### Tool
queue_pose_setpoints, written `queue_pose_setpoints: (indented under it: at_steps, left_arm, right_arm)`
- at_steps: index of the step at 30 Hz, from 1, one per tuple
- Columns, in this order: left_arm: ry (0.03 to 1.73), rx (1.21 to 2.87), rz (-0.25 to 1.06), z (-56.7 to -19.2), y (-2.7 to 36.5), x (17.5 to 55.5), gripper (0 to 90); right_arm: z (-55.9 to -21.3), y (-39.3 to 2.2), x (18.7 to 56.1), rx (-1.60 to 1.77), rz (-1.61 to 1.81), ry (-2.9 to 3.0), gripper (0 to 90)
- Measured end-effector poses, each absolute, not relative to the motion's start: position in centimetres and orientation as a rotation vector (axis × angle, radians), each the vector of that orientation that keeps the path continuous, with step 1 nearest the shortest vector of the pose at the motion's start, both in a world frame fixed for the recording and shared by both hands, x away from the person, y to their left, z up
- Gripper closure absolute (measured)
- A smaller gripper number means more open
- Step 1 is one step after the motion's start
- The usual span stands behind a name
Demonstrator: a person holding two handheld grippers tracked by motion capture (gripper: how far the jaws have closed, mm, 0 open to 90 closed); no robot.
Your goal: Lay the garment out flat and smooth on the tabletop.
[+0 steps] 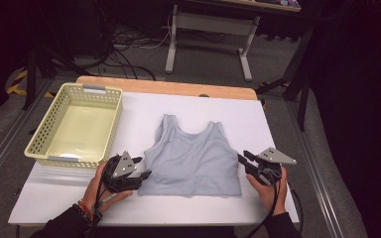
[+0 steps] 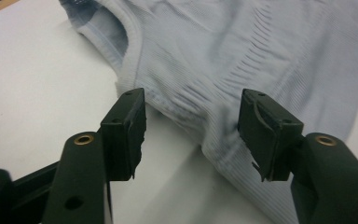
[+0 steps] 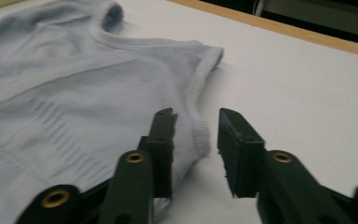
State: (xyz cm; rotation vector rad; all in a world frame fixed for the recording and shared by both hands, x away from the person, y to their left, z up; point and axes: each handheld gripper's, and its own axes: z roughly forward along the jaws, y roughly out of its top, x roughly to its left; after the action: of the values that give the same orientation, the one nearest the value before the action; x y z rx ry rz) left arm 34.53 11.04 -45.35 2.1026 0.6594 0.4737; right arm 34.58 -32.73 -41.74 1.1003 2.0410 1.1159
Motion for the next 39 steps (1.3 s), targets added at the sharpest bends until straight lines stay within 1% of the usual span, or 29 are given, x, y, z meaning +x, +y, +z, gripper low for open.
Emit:
queue_pose_setpoints:
  at_steps: [2,4,5,6,7,10,12,13,14,15,16,17,18,19,20,21,23,25,29,33,37,38,39]
  left_arm:
    - [0.703,2.083,0.462,-45.4,10.7,35.4,41.8]
    - [0.751,2.092,0.442,-45.8,9.7,36.9,41.8]
    - [0.751,2.092,0.442,-45.8,9.7,36.9,41.8]
    - [0.76,2.109,0.449,-46.0,9.2,37.4,41.8]
    - [0.75,2.128,0.49,-46.1,8.6,37.8,41.8]
    - [0.751,2.141,0.518,-46.1,8.2,38.2,43.7]
    - [0.771,2.15,0.541,-46.3,8.1,38.6,45.3]
    - [0.79,2.154,0.52,-46.4,8.1,39.0,46.0]
    - [0.8,2.151,0.502,-46.5,8.1,39.3,47.7]
    - [0.82,2.159,0.473,-46.6,8.1,39.8,50.5]
    - [0.82,2.159,0.473,-46.6,8.1,39.8,53.2]
    - [0.812,2.172,0.457,-46.6,7.9,40.0,61.3]
    - [0.812,2.172,0.457,-46.6,7.9,40.0,65.4]
    - [0.804,2.178,0.445,-46.6,7.8,40.1,65.4]
    - [0.797,2.183,0.433,-46.6,7.8,40.1,71.9]
    - [0.786,2.191,0.425,-46.5,7.8,40.1,78.5]
    - [0.791,2.188,0.428,-46.4,7.9,40.0,81.8]
    - [0.792,2.177,0.439,-46.2,8.1,40.0,82.3]
    - [0.793,2.123,0.46,-45.0,9.0,39.4,83.1]
    - [0.805,2.095,0.451,-44.6,9.5,39.2,82.8]
    - [0.814,2.1,0.463,-44.8,9.4,39.2,79.7]
    - [0.814,2.095,0.471,-44.7,9.4,39.2,77.6]
    - [0.827,2.089,0.5,-44.7,9.4,39.1,72.1]
  right_arm:
    - [-42.1,-31.9,33.8,1.077,1.122,2.121,76.0]
    - [-43.0,-31.4,32.9,1.099,1.11,2.18,71.5]
    - [-43.0,-31.4,32.9,1.099,1.11,2.18,71.5]
    - [-43.4,-31.4,32.5,1.122,1.091,2.184,65.5]
    - [-44.2,-31.6,31.7,1.172,1.044,2.18,57.9]
    - [-44.6,-32.0,31.3,1.197,1.056,2.181,57.0]
    - [-45.3,-32.2,31.0,1.239,1.036,2.234,54.7]
    - [-45.6,-32.2,31.0,1.244,1.027,2.248,54.5]
    - [-45.6,-32.1,30.8,1.239,1.022,2.242,56.7]
    - [-45.6,-31.8,30.6,1.223,1.015,2.259,62.1]
    - [-45.6,-31.8,30.6,1.223,1.015,2.259,62.1]
    - [-45.5,-31.8,30.5,1.232,1.019,2.262,68.1]
    - [-45.5,-31.8,30.5,1.232,1.019,2.262,68.1]
    - [-45.5,-31.8,30.5,1.23,1.022,2.267,73.9]
    - [-45.4,-31.7,30.4,1.215,1.029,2.281,81.5]
    - [-45.4,-31.5,30.2,1.2,1.02,2.29,84.1]
    - [-45.2,-31.5,29.9,1.179,1.009,2.303,84.8]
    - [-45.0,-31.5,29.8,1.172,1.011,2.301,84.9]
    - [-43.4,-31.9,29.0,1.146,1.084,2.236,85.4]
    - [-43.2,-32.1,28.9,1.155,1.093,2.218,85.9]
    - [-43.7,-31.9,29.2,1.165,1.067,2.229,82.9]
    - [-43.7,-31.9,29.2,1.163,1.062,2.221,81.5]
    - [-43.6,-31.8,29.1,1.142,1.059,2.209,78.0]
